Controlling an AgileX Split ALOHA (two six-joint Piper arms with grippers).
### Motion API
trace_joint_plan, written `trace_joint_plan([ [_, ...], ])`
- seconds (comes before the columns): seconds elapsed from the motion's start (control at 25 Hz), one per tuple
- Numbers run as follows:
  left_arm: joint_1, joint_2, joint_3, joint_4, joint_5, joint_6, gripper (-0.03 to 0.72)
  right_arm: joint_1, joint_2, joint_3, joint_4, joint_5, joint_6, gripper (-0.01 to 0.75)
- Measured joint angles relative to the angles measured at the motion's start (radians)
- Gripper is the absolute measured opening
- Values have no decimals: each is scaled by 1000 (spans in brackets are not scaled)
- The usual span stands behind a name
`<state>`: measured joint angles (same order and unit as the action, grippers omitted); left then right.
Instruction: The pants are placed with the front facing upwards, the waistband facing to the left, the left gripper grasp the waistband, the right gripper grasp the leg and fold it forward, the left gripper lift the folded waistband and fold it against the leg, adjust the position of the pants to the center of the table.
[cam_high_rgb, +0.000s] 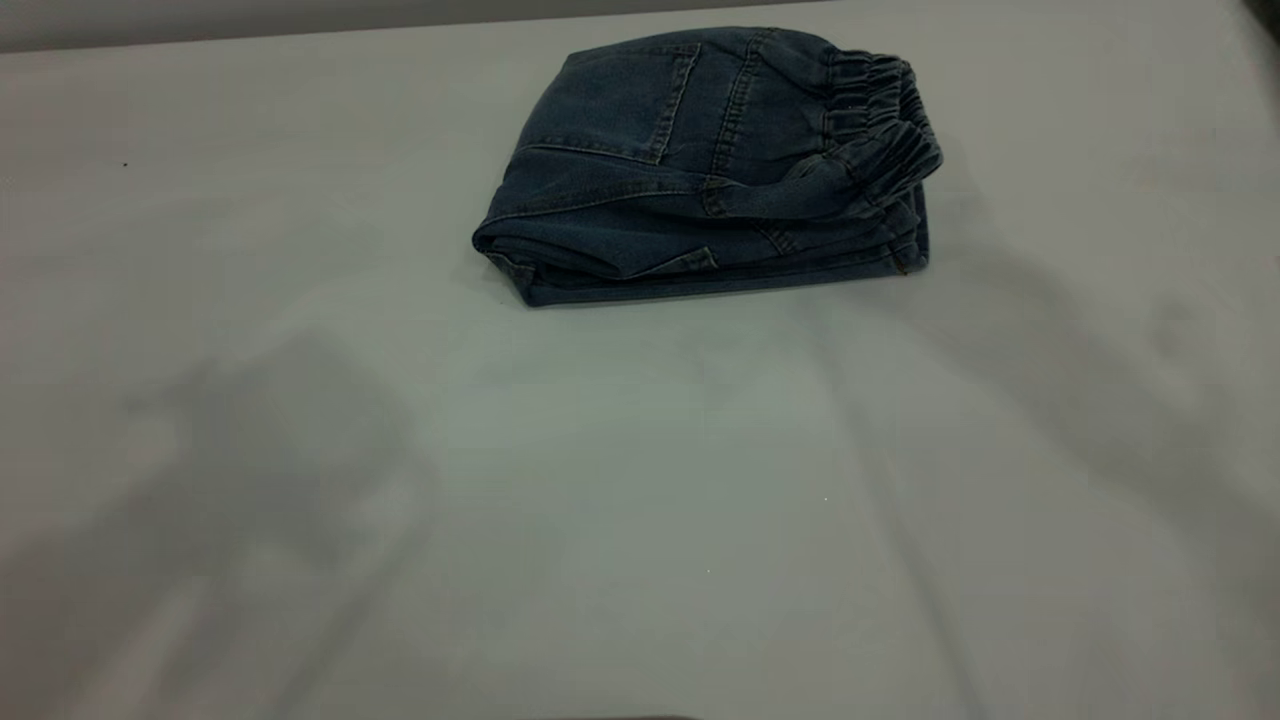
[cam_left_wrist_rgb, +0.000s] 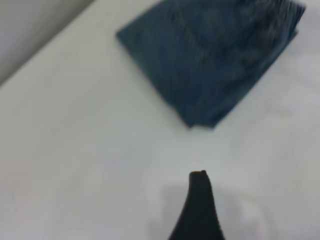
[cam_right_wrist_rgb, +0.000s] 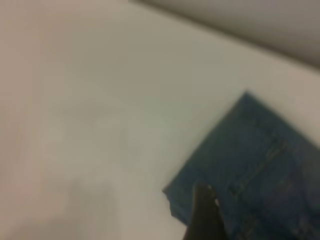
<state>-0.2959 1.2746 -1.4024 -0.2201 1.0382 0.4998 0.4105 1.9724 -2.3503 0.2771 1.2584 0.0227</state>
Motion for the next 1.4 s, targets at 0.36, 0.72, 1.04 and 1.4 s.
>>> trace_joint_plan([
  [0.36, 0, -152, -1, 43, 133, -101, 538, 0, -316, 215, 1, 7, -49, 435],
  [0.72, 0, -257, 171, 64, 133, -172, 538, 0, -704, 856, -16, 6, -117, 435],
  [1.04, 0, -394, 539, 64, 133, -202, 538, 0, -1036, 1432, -51, -23, -117, 435],
  [1.4, 0, -558, 826, 66, 90, -242, 537, 0, -1344, 1830, -61, -100, -116, 435],
])
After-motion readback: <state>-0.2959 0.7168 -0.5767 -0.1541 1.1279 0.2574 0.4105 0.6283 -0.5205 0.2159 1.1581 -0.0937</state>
